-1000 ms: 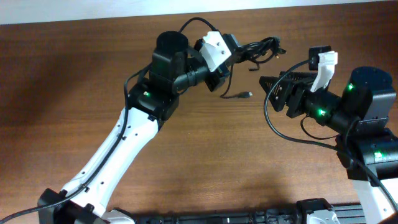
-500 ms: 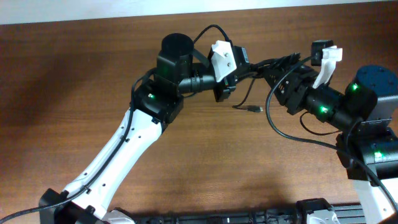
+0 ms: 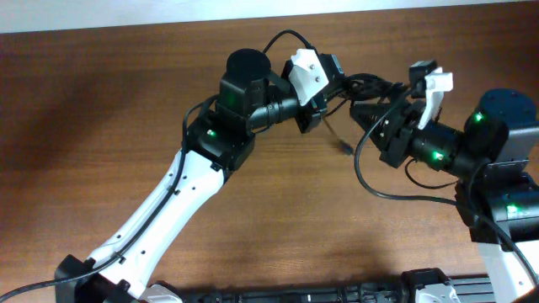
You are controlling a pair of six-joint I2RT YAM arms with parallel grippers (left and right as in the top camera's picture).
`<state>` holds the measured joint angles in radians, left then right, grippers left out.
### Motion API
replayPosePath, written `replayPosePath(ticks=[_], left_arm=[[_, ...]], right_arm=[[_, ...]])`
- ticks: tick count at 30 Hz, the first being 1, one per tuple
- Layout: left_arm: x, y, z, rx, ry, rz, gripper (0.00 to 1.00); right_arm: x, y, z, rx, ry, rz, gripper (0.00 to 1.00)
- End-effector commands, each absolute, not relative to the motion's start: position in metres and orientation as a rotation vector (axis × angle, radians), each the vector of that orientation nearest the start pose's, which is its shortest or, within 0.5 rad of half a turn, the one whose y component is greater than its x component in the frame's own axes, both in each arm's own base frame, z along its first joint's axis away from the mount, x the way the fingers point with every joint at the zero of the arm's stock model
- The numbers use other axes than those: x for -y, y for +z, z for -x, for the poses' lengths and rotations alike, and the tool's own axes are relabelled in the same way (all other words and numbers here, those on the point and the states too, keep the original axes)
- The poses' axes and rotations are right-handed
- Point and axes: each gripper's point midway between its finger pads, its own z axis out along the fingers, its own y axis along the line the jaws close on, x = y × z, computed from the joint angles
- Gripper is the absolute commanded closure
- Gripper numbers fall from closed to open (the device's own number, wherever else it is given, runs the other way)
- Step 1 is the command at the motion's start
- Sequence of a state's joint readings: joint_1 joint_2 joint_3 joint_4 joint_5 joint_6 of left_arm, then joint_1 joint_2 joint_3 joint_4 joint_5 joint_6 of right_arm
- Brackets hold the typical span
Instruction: Untangle cables
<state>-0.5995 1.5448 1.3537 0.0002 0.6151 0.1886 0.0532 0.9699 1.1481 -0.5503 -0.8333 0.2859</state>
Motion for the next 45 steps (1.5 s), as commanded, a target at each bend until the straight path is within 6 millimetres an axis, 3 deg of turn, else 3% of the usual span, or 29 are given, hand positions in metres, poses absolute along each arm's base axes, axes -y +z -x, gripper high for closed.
replayPosePath(ticks=[1, 10, 13, 17, 21, 22, 24, 26, 28, 31, 35, 39, 43, 45], left_arm=[[0.344, 0.373, -0.349, -1.436, -0.806, -0.965, 1.0], [0.336, 0.384, -0.366, -1.464, -0.783, -0.827, 1.0], [0.327, 0.384, -0.377, -1.488, -0.75, -0.774, 1.0], [0.299, 0.384, -0.398, -1.53, -0.74, -0.684, 1.0], [0.297, 0.38, -0.398, -1.541, -0.757, -0.701, 1.0], [0.297, 0.378, -0.398, -1.549, -0.757, -0.702, 1.0], [0.297, 0.376, -0.398, -1.552, -0.749, -0.711, 1.0], [0.297, 0.376, -0.398, -1.555, -0.749, -0.711, 1.0], [0.297, 0.374, -0.397, -1.557, -0.742, -0.719, 1.0], [0.297, 0.37, -0.397, -1.568, -0.731, -0.733, 1.0], [0.294, 0.367, -0.399, -1.584, -0.727, -0.729, 1.0], [0.281, 0.363, -0.407, -1.647, -0.767, -0.64, 1.0], [0.264, 0.363, -0.418, -1.715, -0.856, -0.482, 1.0], [0.269, 0.374, -0.409, -1.689, -0.977, -0.494, 1.0]], right_arm=[[-0.158, 0.368, -0.247, -1.888, 1.121, 0.501, 0.96], [-0.157, 0.35, -0.238, -1.945, 1.105, 0.54, 0.96], [-0.157, 0.347, -0.236, -1.958, 1.103, 0.548, 0.96], [-0.156, 0.34, -0.234, -1.979, 1.087, 0.563, 0.96], [-0.154, 0.335, -0.241, -2.002, 1.069, 0.543, 0.96], [-0.154, 0.332, -0.243, -2.01, 1.073, 0.539, 0.93], [-0.154, 0.328, -0.247, -2.026, 1.079, 0.531, 0.74], [-0.154, 0.325, -0.251, -2.039, 1.086, 0.525, 0.41], [-0.149, 0.321, -0.261, -2.064, 1.043, 0.469, 0.14], [-0.12, 0.305, -0.286, -2.187, 0.883, 0.133, 0.12], [-0.093, 0.295, -0.302, -2.22, 0.732, -0.102, 0.12], [-0.079, 0.292, -0.307, -2.218, 0.639, -0.156, 0.12], [-0.08, 0.292, -0.307, -2.217, 0.633, -0.137, 0.12], [-0.082, 0.293, -0.307, -2.214, 0.625, -0.08, 0.12]])
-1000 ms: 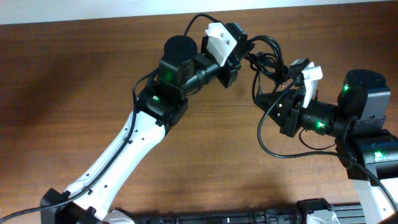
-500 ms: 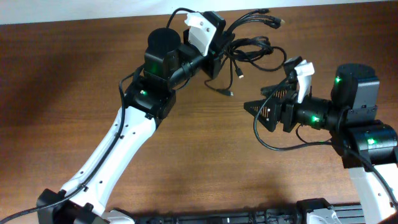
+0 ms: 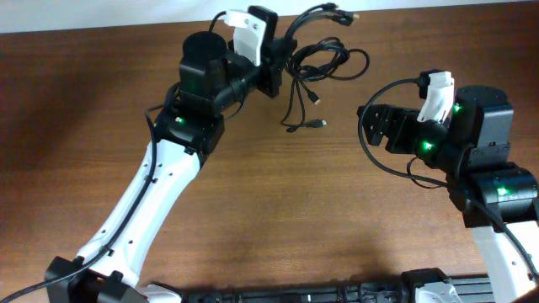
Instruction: Untangle cables
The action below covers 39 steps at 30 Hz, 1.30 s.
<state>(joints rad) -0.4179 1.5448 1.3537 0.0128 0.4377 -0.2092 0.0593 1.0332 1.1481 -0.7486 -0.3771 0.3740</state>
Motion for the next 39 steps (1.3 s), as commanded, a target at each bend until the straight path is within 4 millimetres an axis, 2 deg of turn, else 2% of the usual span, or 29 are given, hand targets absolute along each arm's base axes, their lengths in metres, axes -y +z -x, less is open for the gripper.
replayPosePath(ticks=[1, 4, 8, 10, 13, 16, 18, 21, 23, 24, 25, 26, 27, 34, 39], left_arm=[[0.272, 0.376, -0.406, -1.675, -1.0, -0.519, 1.0], [0.285, 0.38, -0.384, -1.658, -1.146, -0.608, 1.0], [0.297, 0.386, -0.356, -1.654, -1.345, -0.699, 1.0], [0.299, 0.388, -0.346, -1.66, -1.419, -0.718, 1.0], [0.303, 0.402, -0.318, -1.567, -1.538, -0.873, 1.0], [0.303, 0.403, -0.3, -1.528, -1.601, -0.978, 1.0], [0.303, 0.403, -0.292, -1.516, -1.632, -1.023, 1.0], [0.302, 0.405, -0.291, -1.507, -1.633, -1.028, 1.0], [0.303, 0.414, -0.288, -1.472, -1.644, -1.036, 1.0], [0.302, 0.421, -0.283, -1.42, -1.638, -1.072, 1.0], [0.301, 0.425, -0.28, -1.388, -1.634, -1.093, 1.0], [0.301, 0.43, -0.278, -1.357, -1.626, -1.107, 1.0], [0.3, 0.433, -0.278, -1.332, -1.615, -1.116, 1.0], [0.299, 0.442, -0.275, -1.259, -1.575, -1.143, 1.0], [0.292, 0.457, -0.272, -1.126, -1.491, -1.182, 1.0]], right_arm=[[-0.084, 0.293, -0.306, -2.212, 0.626, -0.056, 0.12], [-0.087, 0.295, -0.305, -2.198, 0.627, 0.011, 0.12], [-0.106, 0.315, -0.306, -2.094, 0.695, 0.203, 0.12], [-0.107, 0.319, -0.307, -2.074, 0.69, 0.225, 0.13], [-0.107, 0.323, -0.31, -2.054, 0.688, 0.231, 0.15], [-0.11, 0.328, -0.311, -2.029, 0.698, 0.247, 0.25], [-0.118, 0.338, -0.309, -1.98, 0.748, 0.295, 0.36], [-0.125, 0.343, -0.305, -1.953, 0.791, 0.342, 0.4], [-0.129, 0.345, -0.302, -1.938, 0.807, 0.387, 0.44], [-0.129, 0.345, -0.302, -1.938, 0.808, 0.388, 0.56], [-0.129, 0.345, -0.302, -1.939, 0.808, 0.388, 0.62], [-0.129, 0.345, -0.302, -1.939, 0.808, 0.388, 0.93], [-0.129, 0.345, -0.302, -1.939, 0.808, 0.387, 0.96], [-0.127, 0.337, -0.3, -1.981, 0.806, 0.358, 0.96], [-0.111, 0.325, -0.308, -2.061, 0.75, 0.184, 0.96]])
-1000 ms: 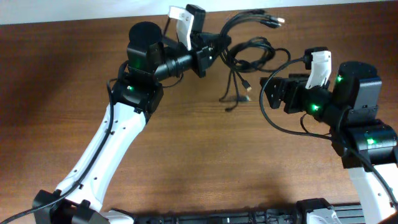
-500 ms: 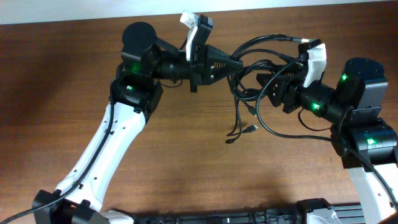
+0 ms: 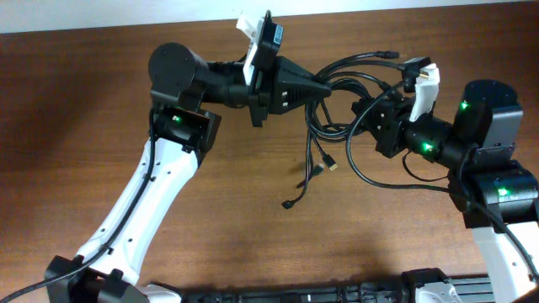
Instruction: Untangle cables
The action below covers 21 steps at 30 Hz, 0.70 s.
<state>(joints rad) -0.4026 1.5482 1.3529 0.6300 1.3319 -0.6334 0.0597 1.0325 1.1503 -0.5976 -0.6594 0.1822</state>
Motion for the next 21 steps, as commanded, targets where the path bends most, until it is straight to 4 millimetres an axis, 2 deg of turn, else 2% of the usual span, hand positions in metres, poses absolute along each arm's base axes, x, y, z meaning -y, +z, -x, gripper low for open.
replayPosePath(ticks=[1, 7, 9, 13, 16, 21], left_arm=[[0.291, 0.458, -0.273, -1.121, -1.482, -1.18, 1.0], [0.253, 0.458, -0.308, -1.171, -1.382, -1.09, 1.0], [0.243, 0.455, -0.311, -1.15, -1.33, -1.121, 1.0], [0.232, 0.447, -0.305, -1.12, -1.297, -1.218, 1.0], [0.23, 0.435, -0.286, -1.023, -1.267, -1.391, 1.0], [0.23, 0.435, -0.287, -0.989, -1.236, -1.406, 1.0]], right_arm=[[-0.109, 0.324, -0.309, -2.063, 0.745, 0.169, 0.96], [-0.099, 0.324, -0.316, -2.076, 0.743, 0.009, 0.96], [-0.099, 0.329, -0.319, -2.057, 0.761, -0.024, 0.96], [-0.097, 0.339, -0.325, -2.02, 0.795, -0.103, 0.96], [-0.096, 0.347, -0.329, -1.983, 0.817, -0.139, 0.96], [-0.093, 0.354, -0.333, -1.95, 0.831, -0.19, 0.96]])
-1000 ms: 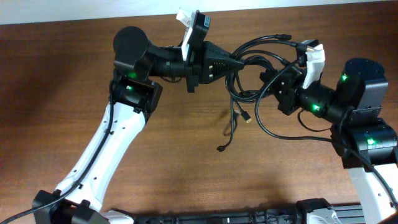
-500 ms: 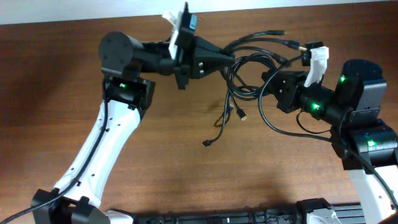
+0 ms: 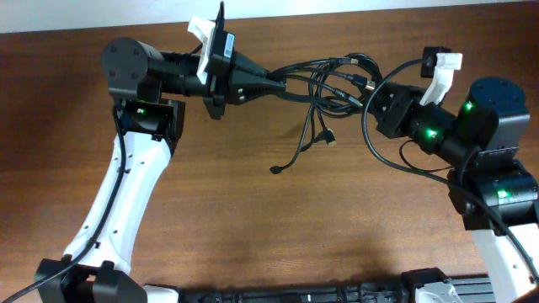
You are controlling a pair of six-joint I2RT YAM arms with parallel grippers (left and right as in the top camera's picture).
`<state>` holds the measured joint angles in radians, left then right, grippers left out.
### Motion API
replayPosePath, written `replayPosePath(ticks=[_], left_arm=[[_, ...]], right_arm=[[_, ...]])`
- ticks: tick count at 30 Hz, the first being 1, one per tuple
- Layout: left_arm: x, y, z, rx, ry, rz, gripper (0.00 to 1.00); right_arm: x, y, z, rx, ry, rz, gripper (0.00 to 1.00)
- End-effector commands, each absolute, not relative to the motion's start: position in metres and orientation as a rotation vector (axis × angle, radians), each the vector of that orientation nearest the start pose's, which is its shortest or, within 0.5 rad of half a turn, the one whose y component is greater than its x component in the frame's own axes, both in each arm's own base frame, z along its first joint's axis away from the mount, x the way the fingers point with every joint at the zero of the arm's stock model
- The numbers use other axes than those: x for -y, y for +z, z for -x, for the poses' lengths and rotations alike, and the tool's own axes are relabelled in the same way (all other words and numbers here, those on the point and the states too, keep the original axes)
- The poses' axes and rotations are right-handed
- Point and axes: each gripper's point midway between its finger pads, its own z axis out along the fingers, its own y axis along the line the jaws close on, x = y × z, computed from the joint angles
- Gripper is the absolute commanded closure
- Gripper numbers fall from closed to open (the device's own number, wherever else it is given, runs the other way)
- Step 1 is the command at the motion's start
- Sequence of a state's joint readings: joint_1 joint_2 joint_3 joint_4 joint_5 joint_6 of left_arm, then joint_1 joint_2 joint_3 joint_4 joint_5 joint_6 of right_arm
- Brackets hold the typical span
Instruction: Untangle cables
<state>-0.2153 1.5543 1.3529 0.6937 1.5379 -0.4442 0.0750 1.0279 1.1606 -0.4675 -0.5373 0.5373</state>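
Observation:
A tangle of black cables [image 3: 327, 77] hangs stretched between my two grippers above the brown table [image 3: 253, 227]. From the left, my left gripper [image 3: 280, 85] is shut on the tangle's left side. The right gripper [image 3: 369, 89] is shut on the right side of the tangle, where loops bunch up. Two loose ends droop below the tangle: one plug [image 3: 328, 139] in the middle and a longer end [image 3: 276, 170] reaching lower left. Where the strands cross inside the bundle cannot be made out.
The right arm's own black cable [image 3: 396, 160] loops down beside its wrist. The table's far edge [image 3: 337, 12] runs just behind the grippers. Dark equipment lies along the near edge [image 3: 278, 295].
My left gripper has moved left and a little up with its cables. The right gripper has shifted slightly up and right. The tangle between them is drawn out wider, and its loose ends hang higher.
At first both grippers were close together at the tangle near the table's back. Then the left gripper held the bundle at the far left, with the right gripper apart from it. Later the right gripper was back at the bundle, and now the cables are spread between both.

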Motion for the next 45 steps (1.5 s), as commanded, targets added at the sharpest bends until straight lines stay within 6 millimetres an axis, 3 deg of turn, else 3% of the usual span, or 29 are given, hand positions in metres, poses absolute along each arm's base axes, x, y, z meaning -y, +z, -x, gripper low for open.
replayPosePath(ticks=[1, 6, 9, 14, 18, 19, 22, 25, 29, 32, 35, 39, 41, 45], left_arm=[[0.23, 0.435, -0.287, -0.988, -1.235, -1.406, 1.0], [0.244, 0.434, -0.275, -0.928, -1.245, -1.45, 1.0], [0.257, 0.425, -0.275, -0.931, -1.296, -1.463, 1.0], [0.284, 0.372, -0.302, -1.128, -1.514, -1.404, 1.0], [0.299, 0.335, -0.32, -1.293, -1.641, -1.321, 0.99], [0.302, 0.327, -0.324, -1.339, -1.664, -1.293, 0.71], [0.302, 0.321, -0.327, -1.357, -1.674, -1.282, 0.01], [0.294, 0.322, -0.345, -1.398, -1.624, -1.205, 0.01], [0.266, 0.323, -0.4, -1.64, -1.598, -0.821, 0.01], [0.25, 0.322, -0.424, -1.736, -1.599, -0.604, 0.01], [0.235, 0.304, -0.455, -1.842, -1.501, -0.363, 0.01], [0.226, 0.296, -0.469, -1.883, -1.408, -0.248, 0.01], [0.209, 0.297, -0.472, -1.916, -1.191, -0.214, 0.01], [0.185, 0.334, -0.446, -1.864, -0.893, -0.338, 0.01]], right_arm=[[-0.093, 0.358, -0.335, -1.934, 0.844, -0.2, 0.96], [-0.094, 0.397, -0.343, -1.776, 0.927, -0.228, 0.96], [-0.095, 0.402, -0.344, -1.756, 0.928, -0.217, 0.96], [-0.094, 0.423, -0.346, -1.668, 0.927, -0.177, 0.96], [-0.092, 0.427, -0.347, -1.646, 0.912, -0.184, 0.96], [-0.092, 0.427, -0.347, -1.646, 0.912, -0.184, 0.96], [-0.091, 0.427, -0.347, -1.646, 0.911, -0.184, 0.96], [-0.091, 0.424, -0.347, -1.658, 0.903, -0.181, 0.96], [-0.091, 0.411, -0.347, -1.704, 0.814, -0.11, 0.96], [-0.09, 0.409, -0.347, -1.708, 0.776, -0.072, 0.96], [-0.088, 0.4, -0.347, -1.739, 0.727, -0.047, 0.96], [-0.088, 0.386, -0.345, -1.789, 0.649, 0.035, 0.96], [-0.091, 0.376, -0.341, -1.814, 0.579, 0.155, 0.96], [-0.122, 0.376, -0.321, -1.746, 0.614, 0.498, 0.96]])
